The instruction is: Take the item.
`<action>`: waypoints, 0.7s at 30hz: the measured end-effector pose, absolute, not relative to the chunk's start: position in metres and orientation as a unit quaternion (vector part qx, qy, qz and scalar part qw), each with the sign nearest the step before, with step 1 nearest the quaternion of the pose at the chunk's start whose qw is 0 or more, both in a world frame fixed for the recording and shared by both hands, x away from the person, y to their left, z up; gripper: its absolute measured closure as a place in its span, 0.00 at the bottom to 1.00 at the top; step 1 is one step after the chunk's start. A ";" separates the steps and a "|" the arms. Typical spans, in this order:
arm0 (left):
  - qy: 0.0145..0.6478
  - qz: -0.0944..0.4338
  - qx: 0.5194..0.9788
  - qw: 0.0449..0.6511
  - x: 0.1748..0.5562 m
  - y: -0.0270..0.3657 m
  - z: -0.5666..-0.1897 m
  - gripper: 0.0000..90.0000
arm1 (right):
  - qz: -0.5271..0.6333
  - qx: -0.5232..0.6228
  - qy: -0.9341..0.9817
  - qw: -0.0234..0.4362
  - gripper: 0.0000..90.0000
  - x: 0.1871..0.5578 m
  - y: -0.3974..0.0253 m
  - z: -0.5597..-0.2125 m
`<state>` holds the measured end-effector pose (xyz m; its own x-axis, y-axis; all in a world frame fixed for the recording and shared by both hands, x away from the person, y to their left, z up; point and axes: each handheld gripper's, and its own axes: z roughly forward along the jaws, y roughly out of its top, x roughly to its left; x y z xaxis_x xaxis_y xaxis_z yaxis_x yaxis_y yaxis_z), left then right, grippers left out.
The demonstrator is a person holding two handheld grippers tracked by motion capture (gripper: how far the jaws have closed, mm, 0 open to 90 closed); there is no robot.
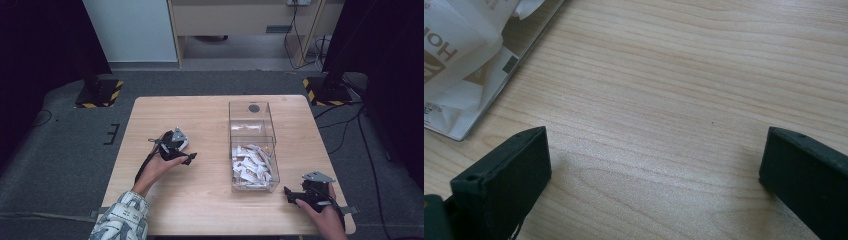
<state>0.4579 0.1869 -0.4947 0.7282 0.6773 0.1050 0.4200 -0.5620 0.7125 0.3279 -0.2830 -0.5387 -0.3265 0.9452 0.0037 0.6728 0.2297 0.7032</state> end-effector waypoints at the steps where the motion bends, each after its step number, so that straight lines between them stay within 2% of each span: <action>1: 0.317 0.191 0.862 0.345 0.456 0.187 -0.494 0.09 | 0.311 0.537 0.753 0.219 0.01 0.328 -0.283 -0.539; 21: 0.320 0.193 0.857 0.356 0.429 0.207 -0.493 0.09 | 0.310 0.537 0.753 0.219 0.01 0.328 -0.283 -0.539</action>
